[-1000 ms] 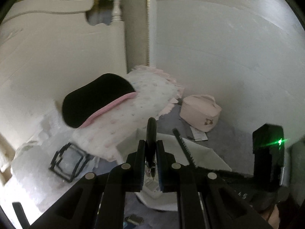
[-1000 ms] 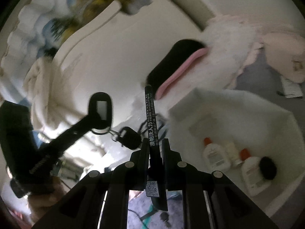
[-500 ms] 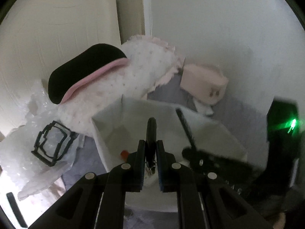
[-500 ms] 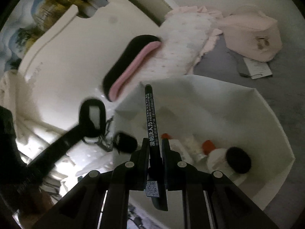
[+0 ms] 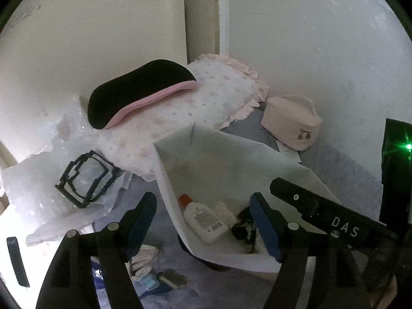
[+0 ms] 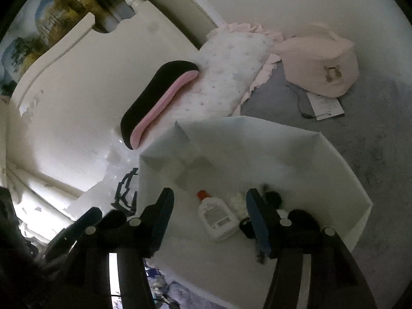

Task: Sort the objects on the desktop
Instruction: 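Open the right gripper to drop the marker while the left gripper opens over the bin, then withdraw both grippers from the bin back toward the items on the rug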

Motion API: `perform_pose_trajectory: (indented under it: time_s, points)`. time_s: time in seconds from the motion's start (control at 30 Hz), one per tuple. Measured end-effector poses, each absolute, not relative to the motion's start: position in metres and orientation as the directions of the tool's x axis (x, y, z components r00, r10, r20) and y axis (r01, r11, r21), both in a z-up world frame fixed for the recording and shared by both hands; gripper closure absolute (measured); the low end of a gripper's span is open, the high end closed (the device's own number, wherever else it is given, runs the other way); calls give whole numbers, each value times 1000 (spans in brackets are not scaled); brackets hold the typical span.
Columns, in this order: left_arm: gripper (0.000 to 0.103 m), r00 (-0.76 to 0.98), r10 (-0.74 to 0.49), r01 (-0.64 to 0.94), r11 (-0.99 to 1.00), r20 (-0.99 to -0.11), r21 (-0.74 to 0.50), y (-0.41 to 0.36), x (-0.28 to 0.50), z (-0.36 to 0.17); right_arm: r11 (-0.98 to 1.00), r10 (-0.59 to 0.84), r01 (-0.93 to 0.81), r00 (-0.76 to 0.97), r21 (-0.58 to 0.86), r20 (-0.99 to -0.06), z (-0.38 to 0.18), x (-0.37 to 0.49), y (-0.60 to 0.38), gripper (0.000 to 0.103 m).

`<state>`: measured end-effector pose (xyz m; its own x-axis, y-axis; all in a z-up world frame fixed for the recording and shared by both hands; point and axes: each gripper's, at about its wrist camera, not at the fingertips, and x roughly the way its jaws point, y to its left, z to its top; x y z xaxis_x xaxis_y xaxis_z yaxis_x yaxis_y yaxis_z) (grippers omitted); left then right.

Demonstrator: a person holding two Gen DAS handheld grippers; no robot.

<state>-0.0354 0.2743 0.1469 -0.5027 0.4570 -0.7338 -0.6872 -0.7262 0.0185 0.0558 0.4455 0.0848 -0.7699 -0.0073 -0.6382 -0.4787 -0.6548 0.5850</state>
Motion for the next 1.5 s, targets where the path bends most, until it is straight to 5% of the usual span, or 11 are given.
perform_pose_trajectory:
  time_s: [0.37,0.57,0.77,1.23,1.5]
  points:
    - [30,-574,435,-570,-821,-693,-43,184,-27,162,-753,-158,-296,-785,587,-599,112,35,389,44]
    - [30,-610,295,-473,-880,-736,40,125,-15,146,-769,-367,-98,-741,631,-563,113,18,325,44]
    - [30,-587,271,-411,-912,-763,-8,84,-6,121,-740,-536,58,-654,670,-535,99,5,257,44]
    - [30,-533,218,-261,-962,-818,-87,-18,-15,37,-819,-477,24,-585,573,-656,46,-7,218,44]
    - [30,-482,250,-208,-964,-840,-168,-58,-10,-23,-921,-334,30,-573,389,-748,22,-8,214,44]
